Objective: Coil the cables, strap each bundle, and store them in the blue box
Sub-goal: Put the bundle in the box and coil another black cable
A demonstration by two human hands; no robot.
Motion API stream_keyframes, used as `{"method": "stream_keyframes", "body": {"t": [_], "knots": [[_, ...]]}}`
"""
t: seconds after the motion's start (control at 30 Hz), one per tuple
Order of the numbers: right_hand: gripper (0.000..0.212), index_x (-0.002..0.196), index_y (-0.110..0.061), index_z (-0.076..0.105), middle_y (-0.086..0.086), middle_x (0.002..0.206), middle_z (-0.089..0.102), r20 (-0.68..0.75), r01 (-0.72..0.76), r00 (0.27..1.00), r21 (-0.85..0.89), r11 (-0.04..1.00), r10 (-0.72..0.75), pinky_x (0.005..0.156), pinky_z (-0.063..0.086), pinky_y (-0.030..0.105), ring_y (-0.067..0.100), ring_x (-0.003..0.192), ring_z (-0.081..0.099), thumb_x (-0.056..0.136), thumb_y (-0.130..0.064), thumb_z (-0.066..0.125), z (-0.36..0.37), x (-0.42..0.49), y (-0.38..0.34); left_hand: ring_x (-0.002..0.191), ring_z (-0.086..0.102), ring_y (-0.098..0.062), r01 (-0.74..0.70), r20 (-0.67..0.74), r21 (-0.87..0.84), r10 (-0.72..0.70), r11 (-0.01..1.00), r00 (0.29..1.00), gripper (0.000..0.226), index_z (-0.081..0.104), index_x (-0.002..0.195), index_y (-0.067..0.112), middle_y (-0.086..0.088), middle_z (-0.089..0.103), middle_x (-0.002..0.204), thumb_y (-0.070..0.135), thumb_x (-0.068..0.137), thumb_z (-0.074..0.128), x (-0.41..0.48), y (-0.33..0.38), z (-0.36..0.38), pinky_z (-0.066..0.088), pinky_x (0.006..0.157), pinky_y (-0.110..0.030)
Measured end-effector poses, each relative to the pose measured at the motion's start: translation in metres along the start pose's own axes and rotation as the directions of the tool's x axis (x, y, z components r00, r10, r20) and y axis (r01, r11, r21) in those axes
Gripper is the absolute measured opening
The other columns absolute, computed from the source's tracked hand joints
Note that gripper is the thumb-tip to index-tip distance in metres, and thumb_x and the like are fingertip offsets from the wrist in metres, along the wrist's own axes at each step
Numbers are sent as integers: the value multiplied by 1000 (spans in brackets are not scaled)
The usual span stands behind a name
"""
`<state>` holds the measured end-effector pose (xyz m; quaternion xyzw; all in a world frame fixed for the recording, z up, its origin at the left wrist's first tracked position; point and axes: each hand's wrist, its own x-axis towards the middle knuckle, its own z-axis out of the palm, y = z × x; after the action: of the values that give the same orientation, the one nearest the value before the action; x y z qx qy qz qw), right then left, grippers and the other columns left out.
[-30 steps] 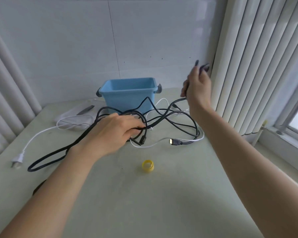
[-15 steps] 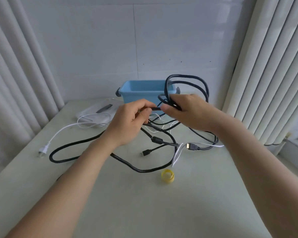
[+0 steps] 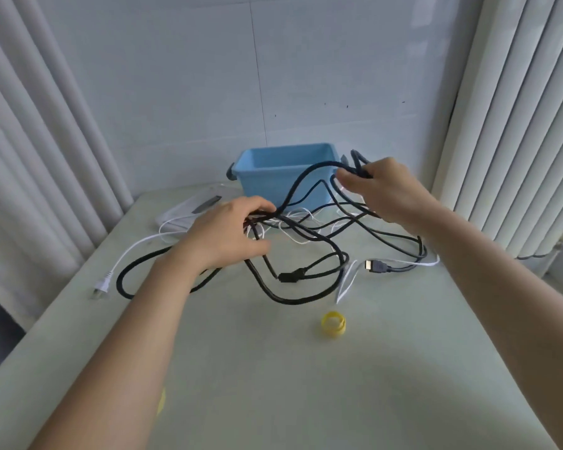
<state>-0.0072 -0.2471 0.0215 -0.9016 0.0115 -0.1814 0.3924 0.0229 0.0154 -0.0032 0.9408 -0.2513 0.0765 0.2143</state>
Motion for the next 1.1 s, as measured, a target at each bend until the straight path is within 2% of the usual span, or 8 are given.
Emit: {"method": "stream_keyframes", "body": {"t": [0.17,0.33,0.57,0.63,0.73,0.83,0.97,1.1], "knots": [[53,52,-20,45,-2,48,25,69,-163,987,488,857,148,41,15,20,12,40,17,99,-42,57,-20,4,3,115,55,-28,103,-188,171,-70,980,980,48,53,137,33,5,59,130,32,88,58,8,-24,7,45,93,-44],[51,60,-23,29,-8,42,17,331,-369,928,738,565,173,35,14,17,9,32,13,99,-48,49,-44,6,3,125,47,-35,346,-390,209,-246,915,887,38,54,140,30,-3,54,141,35,102,49,6,-53,18,38,100,-52],[52,56,-24,28,-10,35,17,526,-504,850,829,244,-31,29,16,20,9,34,4,99,-50,41,-38,3,-5,86,65,-33,133,-565,48,-83,990,821,11,57,112,14,-5,73,95,16,102,53,7,-27,16,40,69,-37],[54,54,-23,30,-10,40,10,533,-519,844,841,153,-69,30,16,20,10,37,3,101,-49,38,-35,3,-6,83,64,-35,161,-482,134,-77,978,873,13,61,111,18,-5,71,89,20,103,52,6,-23,17,40,66,-37],[51,59,-25,24,-11,44,8,513,-520,848,854,-24,-129,31,17,21,10,35,5,103,-47,35,-28,3,-5,85,61,-29,201,-203,292,-145,935,968,21,66,112,28,-2,68,91,23,103,48,3,-18,23,47,69,-38],[44,69,-29,14,-9,40,13,419,-429,903,889,-163,-94,32,14,22,10,29,12,103,-43,38,-23,0,-8,86,58,-27,135,-59,394,-121,909,991,17,63,103,27,2,60,88,22,102,47,0,0,28,41,69,-36],[48,63,-24,23,-6,43,15,167,-159,976,985,-66,143,40,14,24,11,36,13,104,-43,41,-20,2,-11,93,61,-26,-54,64,341,35,939,997,13,63,106,28,3,65,94,24,97,55,-3,27,25,44,70,-36],[42,68,-18,36,-1,53,23,-101,83,951,994,76,291,48,22,26,14,45,19,103,-37,49,-12,2,-17,70,60,-8,-112,165,118,92,987,982,4,62,90,23,8,69,88,21,87,62,-4,42,24,52,65,-33]]}}
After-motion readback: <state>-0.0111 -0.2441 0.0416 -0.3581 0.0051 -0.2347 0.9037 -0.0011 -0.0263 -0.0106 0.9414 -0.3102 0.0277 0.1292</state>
